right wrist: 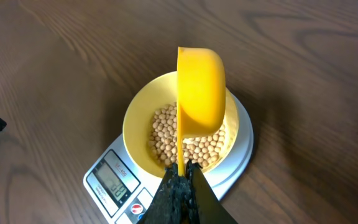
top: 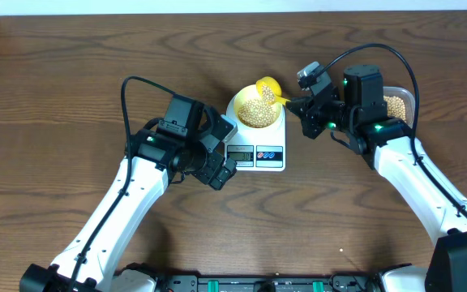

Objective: Scoop item into bowl and weigh 50g on scale
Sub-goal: 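Tilt the scoop over the yellow bowl to pour soybeans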

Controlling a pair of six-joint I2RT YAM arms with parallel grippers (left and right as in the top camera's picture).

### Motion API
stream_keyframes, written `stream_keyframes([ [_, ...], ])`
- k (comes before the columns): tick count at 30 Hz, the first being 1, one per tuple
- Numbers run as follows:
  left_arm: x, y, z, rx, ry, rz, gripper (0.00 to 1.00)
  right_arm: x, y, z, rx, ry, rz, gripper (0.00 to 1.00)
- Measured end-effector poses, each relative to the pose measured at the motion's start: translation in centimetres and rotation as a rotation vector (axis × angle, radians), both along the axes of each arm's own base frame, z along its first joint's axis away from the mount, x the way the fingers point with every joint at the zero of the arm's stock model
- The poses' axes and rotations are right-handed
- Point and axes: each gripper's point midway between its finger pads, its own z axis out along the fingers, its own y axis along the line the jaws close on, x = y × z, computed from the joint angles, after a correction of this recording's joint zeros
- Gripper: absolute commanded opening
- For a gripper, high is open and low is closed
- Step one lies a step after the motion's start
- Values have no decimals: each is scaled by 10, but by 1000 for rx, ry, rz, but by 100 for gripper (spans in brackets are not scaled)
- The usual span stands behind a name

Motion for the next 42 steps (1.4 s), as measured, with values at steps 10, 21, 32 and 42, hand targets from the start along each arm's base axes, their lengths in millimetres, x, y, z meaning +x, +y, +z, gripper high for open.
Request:
stream_keyframes([
  [10,0,0,0,0,0,0,94,6,-2,2,-56,-74,12,1],
  [21,0,0,0,0,0,0,94,4,3,2,-59,-80,27,1],
  [32,0,0,0,0,0,0,94,7,3,5,-71,-117,39,1],
  [42,0,0,0,0,0,0,94,9,4,7,-97,-168,68,1],
])
